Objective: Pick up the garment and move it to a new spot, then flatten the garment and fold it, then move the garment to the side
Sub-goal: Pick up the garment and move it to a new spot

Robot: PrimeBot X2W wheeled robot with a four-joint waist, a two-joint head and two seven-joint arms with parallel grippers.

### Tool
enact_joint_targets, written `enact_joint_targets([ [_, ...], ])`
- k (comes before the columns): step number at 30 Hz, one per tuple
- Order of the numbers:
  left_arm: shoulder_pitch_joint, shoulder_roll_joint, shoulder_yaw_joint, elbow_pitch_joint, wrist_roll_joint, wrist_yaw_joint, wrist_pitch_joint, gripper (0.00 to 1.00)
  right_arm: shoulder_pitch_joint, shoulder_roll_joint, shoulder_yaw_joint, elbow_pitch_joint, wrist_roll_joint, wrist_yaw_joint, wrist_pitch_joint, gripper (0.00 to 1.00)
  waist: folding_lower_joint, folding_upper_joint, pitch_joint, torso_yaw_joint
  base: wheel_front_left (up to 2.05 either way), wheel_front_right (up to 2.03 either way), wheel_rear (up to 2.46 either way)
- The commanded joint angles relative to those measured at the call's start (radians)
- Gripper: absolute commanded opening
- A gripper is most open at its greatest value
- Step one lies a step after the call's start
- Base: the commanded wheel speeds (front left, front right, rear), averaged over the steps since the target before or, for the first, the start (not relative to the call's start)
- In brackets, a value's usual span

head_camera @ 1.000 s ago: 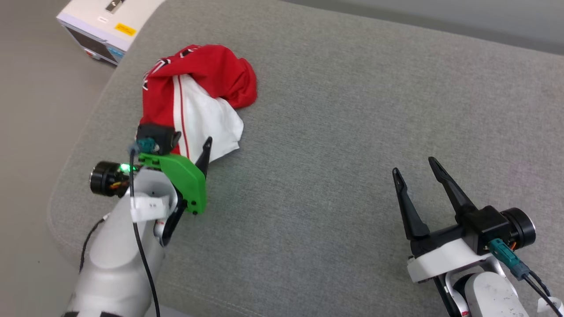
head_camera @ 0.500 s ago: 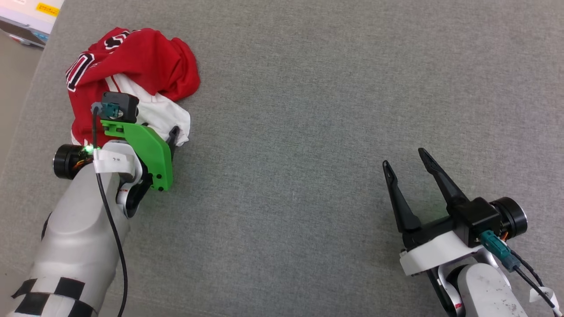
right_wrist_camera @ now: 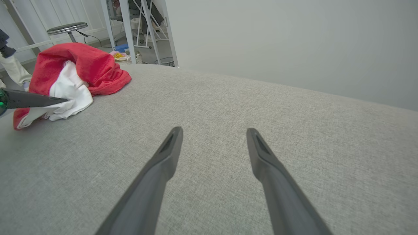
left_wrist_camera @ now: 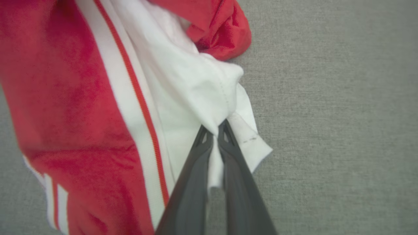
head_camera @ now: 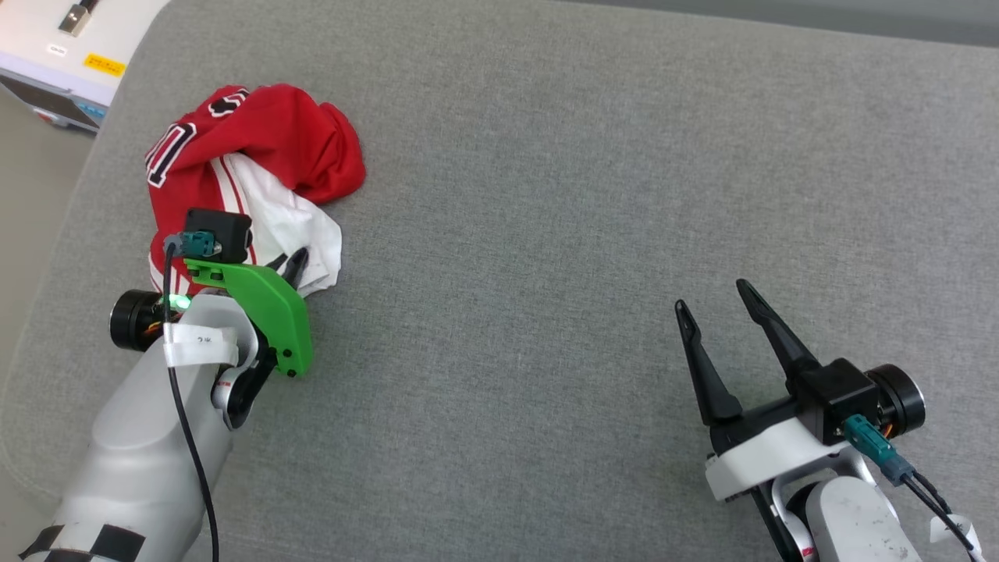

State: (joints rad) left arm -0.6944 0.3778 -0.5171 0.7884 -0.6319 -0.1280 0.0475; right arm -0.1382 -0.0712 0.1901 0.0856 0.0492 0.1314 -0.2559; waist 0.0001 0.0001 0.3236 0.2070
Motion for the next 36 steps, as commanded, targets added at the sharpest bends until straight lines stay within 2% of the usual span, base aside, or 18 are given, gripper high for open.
enact_joint_targets([
  [1,0.012,0.012,-0.006,-0.029,-0.015,-0.003,-0.030,0.00,0.021,0.003,-0.004,0.004,0.011,-0.001,-0.006,1.00,-0.0001,-0.0001,-0.074,0.005,0.00,0.00,0.00],
  [5,0.010,0.047,-0.016,-0.118,-0.023,-0.003,-0.098,0.00,0.049,0.010,-0.008,0.014,0.022,-0.001,-0.006,1.00,-0.0001,-0.0001,-0.143,0.001,0.00,0.00,0.00],
  [10,-0.025,0.092,-0.021,-0.228,0.006,0.001,-0.130,0.00,0.072,0.017,-0.010,0.014,0.028,-0.001,-0.006,1.00,-0.0001,-0.0001,-0.208,-0.021,0.00,0.00,0.00],
  [16,-0.053,0.110,-0.061,-0.396,0.037,0.011,-0.061,0.00,0.101,0.020,-0.042,0.010,0.051,-0.001,-0.006,1.00,-0.0001,-0.0001,-0.265,-0.091,0.00,0.00,0.00],
  [22,-0.044,0.090,-0.114,-0.508,0.041,0.013,0.011,0.00,0.111,0.021,-0.062,0.006,0.075,-0.001,-0.006,1.00,-0.0001,-0.0001,-0.277,-0.191,0.00,0.00,0.00],
  [28,-0.019,0.021,-0.182,-0.565,0.040,0.017,0.048,0.00,0.112,0.021,-0.104,-0.003,0.083,-0.001,-0.006,1.00,-0.0001,-0.0001,-0.261,-0.304,0.00,0.00,0.00],
  [32,-0.006,-0.061,-0.246,-0.557,0.051,0.018,0.050,0.00,0.102,0.021,-0.155,-0.010,0.090,-0.001,-0.006,1.00,-0.0001,-0.0001,-0.238,-0.371,0.00,0.00,0.00],
  [36,0.013,-0.166,-0.308,-0.497,0.048,0.017,0.031,0.00,0.095,0.021,-0.196,-0.012,0.104,-0.001,-0.006,1.00,-0.0001,-0.0001,-0.217,-0.420,0.00,0.00,0.00],
])
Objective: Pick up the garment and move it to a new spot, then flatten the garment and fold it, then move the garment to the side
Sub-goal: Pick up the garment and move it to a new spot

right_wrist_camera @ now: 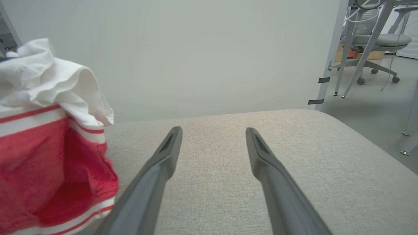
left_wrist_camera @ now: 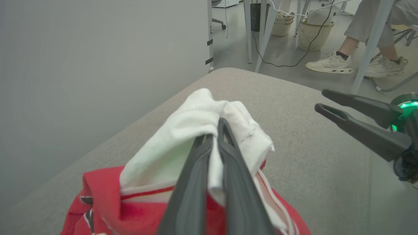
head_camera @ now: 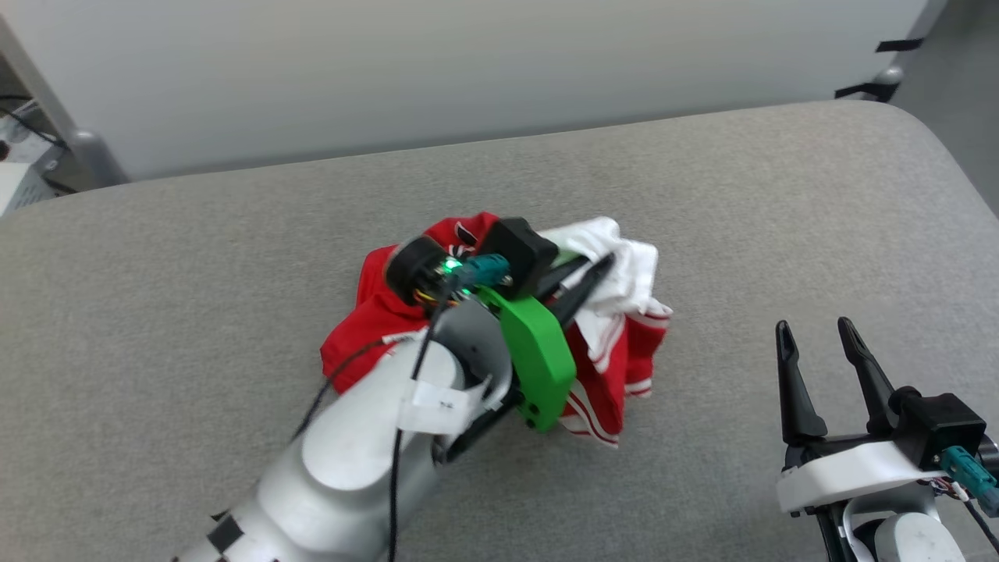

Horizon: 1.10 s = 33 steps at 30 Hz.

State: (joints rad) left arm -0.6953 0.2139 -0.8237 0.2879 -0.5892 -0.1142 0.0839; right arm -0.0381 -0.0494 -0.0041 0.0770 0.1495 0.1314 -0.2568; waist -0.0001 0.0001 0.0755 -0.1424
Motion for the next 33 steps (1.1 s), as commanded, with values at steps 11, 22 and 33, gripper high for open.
enact_joint_targets([
  [11,0.039,-0.115,-0.066,0.211,-0.004,-0.004,-0.122,1.00,-0.008,-0.001,-0.008,-0.005,0.013,-0.001,-0.005,1.00,0.0001,-0.0001,0.044,-0.059,0.00,0.00,0.00],
  [22,0.077,-0.008,0.056,0.243,-0.020,0.067,-0.302,1.00,0.022,-0.001,0.003,-0.011,-0.012,-0.001,-0.005,1.00,0.0001,-0.0001,-0.033,0.110,0.00,0.00,0.00],
  [33,0.341,0.106,0.274,-0.014,-0.016,0.187,-0.345,1.00,0.062,-0.001,0.019,-0.001,-0.023,-0.001,-0.005,1.00,0.0001,-0.0001,-0.079,0.216,0.00,0.00,0.00],
])
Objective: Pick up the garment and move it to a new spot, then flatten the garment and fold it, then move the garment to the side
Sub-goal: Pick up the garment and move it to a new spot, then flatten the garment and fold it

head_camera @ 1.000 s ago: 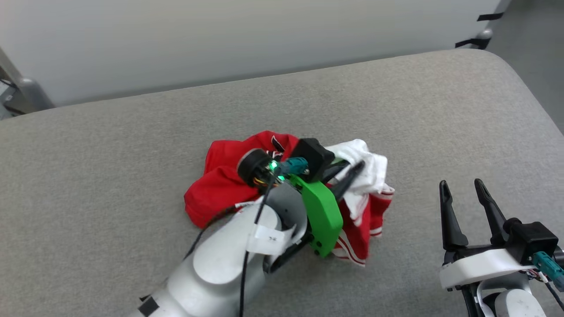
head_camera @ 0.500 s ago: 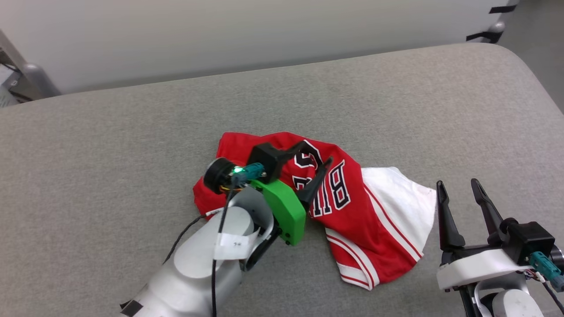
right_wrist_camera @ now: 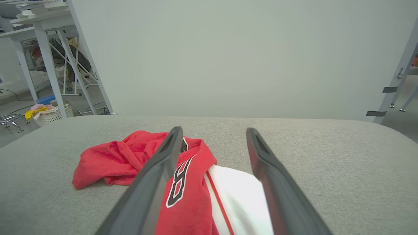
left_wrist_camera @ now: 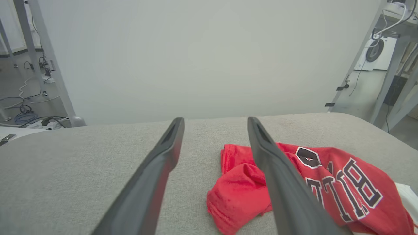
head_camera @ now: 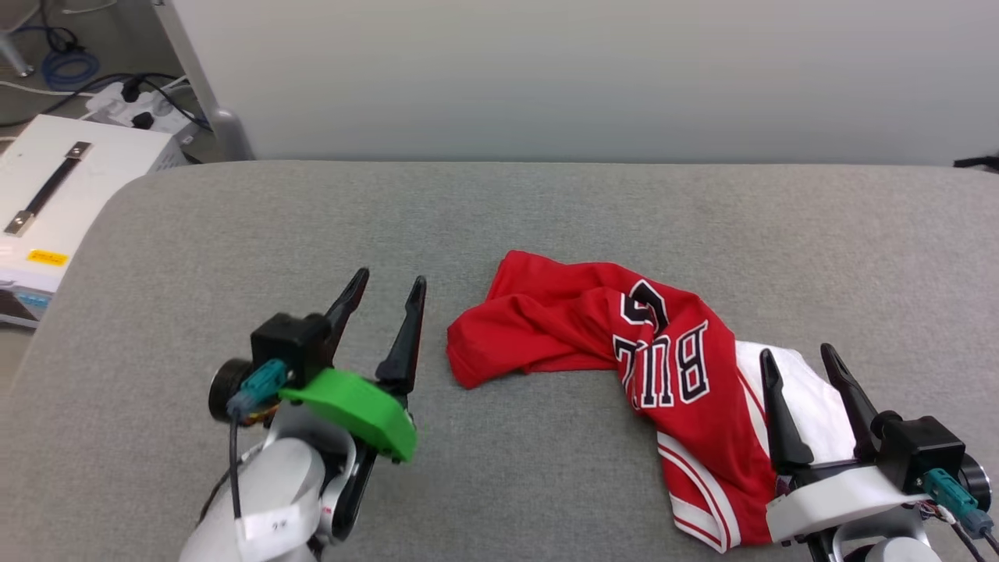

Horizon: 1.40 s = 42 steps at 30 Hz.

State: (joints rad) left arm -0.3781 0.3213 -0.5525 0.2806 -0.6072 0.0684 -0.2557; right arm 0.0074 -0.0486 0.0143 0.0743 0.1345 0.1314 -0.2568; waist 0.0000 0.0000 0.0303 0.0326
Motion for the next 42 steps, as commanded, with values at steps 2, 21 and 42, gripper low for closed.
enact_joint_targets([
  [2,0.103,-0.008,0.045,-0.061,0.024,0.011,-0.006,1.00,0.022,-0.002,0.002,0.007,-0.006,-0.001,-0.005,1.00,0.0000,0.0000,-0.039,0.051,0.00,0.00,0.00],
  [21,0.358,-0.179,0.282,-0.213,0.276,-0.112,-0.006,1.00,0.034,-0.002,0.009,0.036,-0.033,-0.001,-0.005,1.00,0.0000,0.0000,-0.036,0.077,0.00,0.00,0.00],
  [42,0.312,-0.251,0.310,-0.144,0.365,-0.190,-0.006,1.00,-0.153,-0.125,-0.011,-0.011,-0.021,-0.001,0.808,1.00,0.0000,0.0000,0.078,0.204,0.00,0.00,0.00],
])
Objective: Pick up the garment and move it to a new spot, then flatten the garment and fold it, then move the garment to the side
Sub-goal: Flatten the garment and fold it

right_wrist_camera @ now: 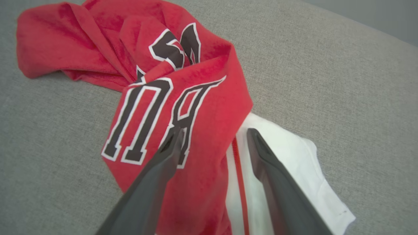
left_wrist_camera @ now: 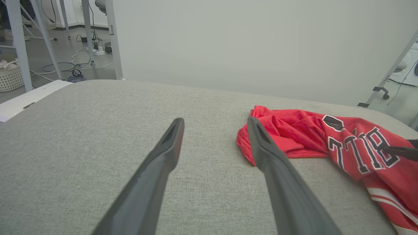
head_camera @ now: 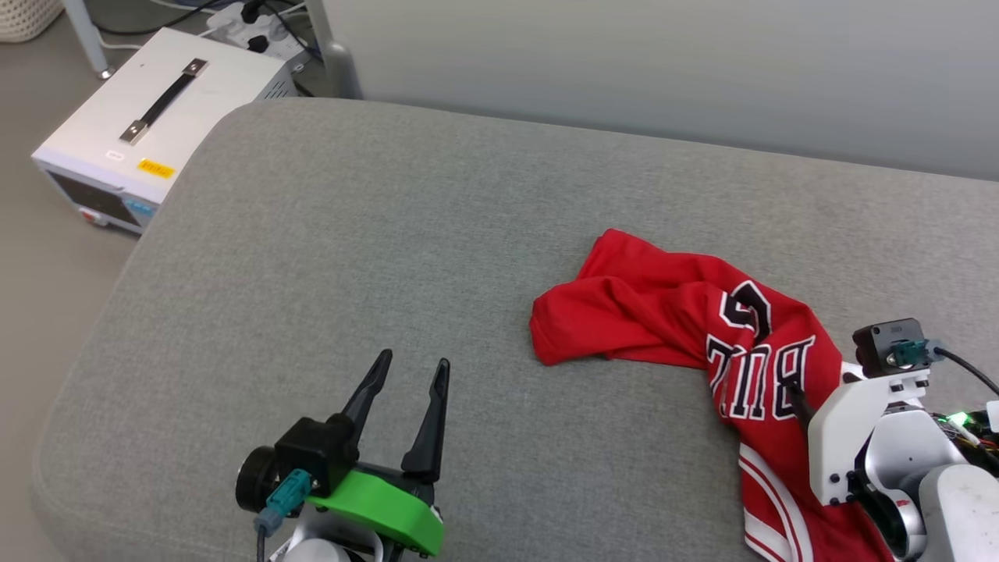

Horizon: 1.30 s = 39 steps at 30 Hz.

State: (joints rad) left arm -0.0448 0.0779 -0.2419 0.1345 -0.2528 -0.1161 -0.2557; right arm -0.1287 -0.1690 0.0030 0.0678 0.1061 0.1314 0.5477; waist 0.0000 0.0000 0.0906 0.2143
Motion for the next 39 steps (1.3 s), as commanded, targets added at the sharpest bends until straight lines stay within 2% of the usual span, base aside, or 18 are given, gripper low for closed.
enact_joint_targets([
  [1,-0.023,-0.009,-0.003,0.005,0.012,-0.007,-0.006,1.00,-0.017,-0.010,0.002,-0.007,0.009,-0.001,0.012,1.00,0.0000,0.0000,0.019,0.027,0.00,0.00,0.00],
  [2,-0.024,-0.011,-0.004,0.008,0.012,-0.008,-0.006,1.00,-0.015,-0.015,0.003,-0.008,0.011,-0.001,0.018,0.68,0.0000,0.0000,0.019,0.033,0.00,0.00,0.00],
  [3,-0.024,-0.012,-0.005,0.010,0.012,-0.009,-0.006,1.00,-0.014,-0.015,0.004,-0.010,0.014,-0.001,0.020,0.10,0.0000,0.0000,0.019,0.035,0.00,0.00,0.00],
  [4,-0.024,-0.013,-0.005,0.013,0.013,-0.009,-0.006,1.00,-0.012,-0.016,0.009,-0.013,0.017,-0.001,0.018,0.00,0.0000,0.0000,0.019,0.038,0.00,0.00,0.00],
  [13,-0.010,-0.019,0.007,0.036,0.018,-0.013,-0.006,1.00,-0.010,-0.027,0.057,-0.070,0.034,-0.001,-0.018,0.00,0.0000,0.0000,-0.029,0.038,0.00,0.00,0.00],
  [19,0.002,-0.021,0.018,0.041,0.019,-0.013,-0.006,1.00,-0.090,-0.040,0.173,-0.166,0.098,-0.001,0.025,0.00,0.0000,0.0000,-0.074,0.033,0.00,0.00,0.00],
  [23,0.006,-0.022,0.034,0.035,0.018,-0.014,-0.006,1.00,-0.199,-0.014,0.250,-0.193,0.163,-0.001,0.053,0.00,0.0000,0.0000,-0.087,0.036,0.00,0.00,0.00],
  [27,0.010,-0.023,0.048,0.033,0.020,-0.014,-0.006,1.00,-0.342,0.049,0.303,-0.177,0.226,-0.001,0.054,0.00,0.0000,0.0000,-0.094,0.043,0.00,0.00,0.00],
  [30,0.014,-0.023,0.056,0.032,0.022,-0.014,-0.006,1.00,-0.419,0.090,0.301,-0.158,0.274,-0.001,0.048,0.00,0.0000,0.0000,-0.099,0.048,0.00,0.00,0.00],
  [33,0.022,-0.024,0.069,0.028,0.024,-0.014,-0.006,1.00,-0.457,0.110,0.245,-0.130,0.290,-0.001,0.082,0.00,0.0000,0.0000,-0.102,0.045,0.00,0.00,0.00],
  [36,0.025,-0.024,0.083,0.021,0.025,-0.014,-0.006,1.00,-0.418,0.085,0.196,-0.123,0.199,-0.001,0.143,0.00,0.0000,0.0000,-0.094,0.035,0.00,0.00,0.00],
  [39,0.023,-0.025,0.084,0.018,0.025,-0.014,-0.006,1.00,-0.331,0.045,0.145,-0.114,0.156,-0.001,0.193,0.00,0.0000,0.0000,-0.079,0.022,0.00,0.00,0.00],
])
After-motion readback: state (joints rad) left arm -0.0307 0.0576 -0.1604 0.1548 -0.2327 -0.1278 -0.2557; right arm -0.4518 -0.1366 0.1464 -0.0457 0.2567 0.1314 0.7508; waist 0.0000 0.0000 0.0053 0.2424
